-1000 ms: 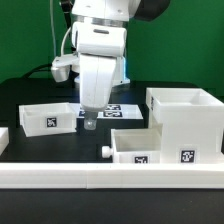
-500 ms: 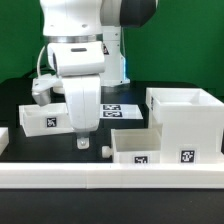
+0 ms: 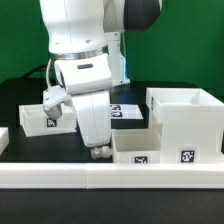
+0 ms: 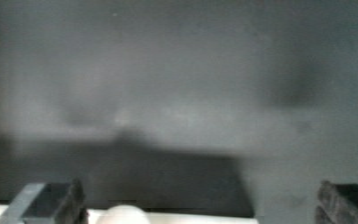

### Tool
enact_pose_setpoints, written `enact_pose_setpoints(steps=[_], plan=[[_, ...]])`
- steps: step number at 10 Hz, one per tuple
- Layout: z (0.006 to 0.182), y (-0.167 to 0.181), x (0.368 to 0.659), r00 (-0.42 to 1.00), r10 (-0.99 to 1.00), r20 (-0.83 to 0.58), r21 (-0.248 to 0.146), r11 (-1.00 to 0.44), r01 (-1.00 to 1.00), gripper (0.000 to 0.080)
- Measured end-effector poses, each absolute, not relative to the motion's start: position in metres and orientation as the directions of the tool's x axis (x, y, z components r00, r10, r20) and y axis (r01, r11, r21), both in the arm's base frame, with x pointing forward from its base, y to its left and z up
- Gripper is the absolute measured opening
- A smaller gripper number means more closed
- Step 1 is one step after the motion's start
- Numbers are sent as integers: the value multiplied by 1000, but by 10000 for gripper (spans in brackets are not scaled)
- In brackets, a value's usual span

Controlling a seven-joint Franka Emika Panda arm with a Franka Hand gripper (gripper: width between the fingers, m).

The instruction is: Assemble drawer

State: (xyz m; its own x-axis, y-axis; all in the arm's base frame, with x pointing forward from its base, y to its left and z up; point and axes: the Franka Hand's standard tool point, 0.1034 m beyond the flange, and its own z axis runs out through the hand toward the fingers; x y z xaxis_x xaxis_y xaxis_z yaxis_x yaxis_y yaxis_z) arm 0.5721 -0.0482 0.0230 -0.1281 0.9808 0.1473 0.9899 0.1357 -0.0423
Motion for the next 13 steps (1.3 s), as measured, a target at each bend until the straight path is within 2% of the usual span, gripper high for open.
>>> enact_pose_setpoints(steps=[2,5,9,13], plan=[[22,-48,571,-129,981,148,-44,136,990,649],[22,-19,573,-163,974,156,-50,172,984,649],[23,6,574,-93,983,158,-67,105,992,649],[19,28,572,-82,982,168,-79,96,992,649]])
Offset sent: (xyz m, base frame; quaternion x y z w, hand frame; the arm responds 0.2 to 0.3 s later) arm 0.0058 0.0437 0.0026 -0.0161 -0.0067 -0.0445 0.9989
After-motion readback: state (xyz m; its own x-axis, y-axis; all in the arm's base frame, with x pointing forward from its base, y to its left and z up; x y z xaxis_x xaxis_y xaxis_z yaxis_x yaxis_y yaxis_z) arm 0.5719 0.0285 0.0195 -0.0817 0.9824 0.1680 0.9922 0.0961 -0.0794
